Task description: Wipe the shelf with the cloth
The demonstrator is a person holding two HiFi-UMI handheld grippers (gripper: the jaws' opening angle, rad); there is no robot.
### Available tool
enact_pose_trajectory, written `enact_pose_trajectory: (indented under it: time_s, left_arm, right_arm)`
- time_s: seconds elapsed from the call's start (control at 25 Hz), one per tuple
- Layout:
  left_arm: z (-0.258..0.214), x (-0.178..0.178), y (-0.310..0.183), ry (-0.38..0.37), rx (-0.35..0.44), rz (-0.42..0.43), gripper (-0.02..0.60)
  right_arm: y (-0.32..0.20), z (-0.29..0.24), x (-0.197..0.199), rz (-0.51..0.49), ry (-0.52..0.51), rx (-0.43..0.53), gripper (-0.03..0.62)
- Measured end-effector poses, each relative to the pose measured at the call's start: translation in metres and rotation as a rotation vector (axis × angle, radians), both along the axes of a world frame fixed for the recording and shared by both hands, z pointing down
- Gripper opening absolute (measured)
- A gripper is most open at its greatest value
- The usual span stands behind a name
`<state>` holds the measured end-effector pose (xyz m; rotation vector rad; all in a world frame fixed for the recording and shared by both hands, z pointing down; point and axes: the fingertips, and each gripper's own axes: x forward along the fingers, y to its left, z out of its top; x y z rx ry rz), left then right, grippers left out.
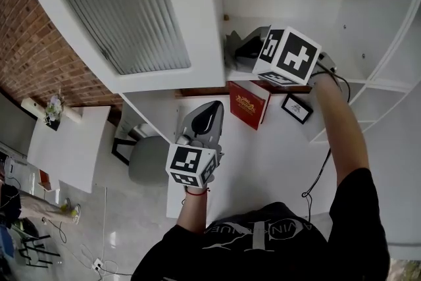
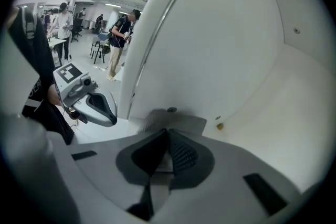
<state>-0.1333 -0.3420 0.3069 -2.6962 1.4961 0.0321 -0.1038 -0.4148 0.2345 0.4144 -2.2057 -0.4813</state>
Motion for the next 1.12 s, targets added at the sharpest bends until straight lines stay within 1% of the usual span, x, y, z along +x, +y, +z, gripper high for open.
enact_pose_trajectory:
  time_s: [0.16,0.32,0.48,0.6,0.68,0.8,0.96,1.12]
  left_arm:
    - [0.0,0.009,-0.002,0.008,-0.007,0.021,0.009]
    - [-0.007,0.024,-0.002,0.013,-0.003,0.063,0.009]
    - [-0.014,0.047,-0.002,0.039,-0.001,0.123,0.009]
    - [-0.016,0.068,0.003,0.031,0.006,0.168,0.009]
    - [-0.018,0.078,0.003,0.026,0.013,0.19,0.009]
    - [-0.02,0.085,0.001,0.027,0.011,0.203,0.009]
    - [-0.017,0.089,-0.002,0.019,0.005,0.208,0.009]
    - [-0.013,0.091,-0.002,0.011,-0.011,0.213,0.009]
  right_arm:
    - [-0.011,0.002,-0.009,-0.001,0.011,0.024,0.021]
    - [-0.027,0.003,-0.016,0.009,0.036,0.048,0.019]
    - [-0.042,0.006,-0.017,0.015,0.043,0.054,0.017]
    - [-0.052,0.009,-0.016,0.029,0.046,0.081,0.016]
    - [-0.062,0.009,-0.015,0.048,0.054,0.095,0.015]
    - [-0.083,0.007,-0.008,0.116,0.071,0.118,0.015]
    - [-0.094,0.005,-0.006,0.15,0.009,0.07,0.014]
    - [-0.106,0.005,0.011,0.199,0.028,0.092,0.014]
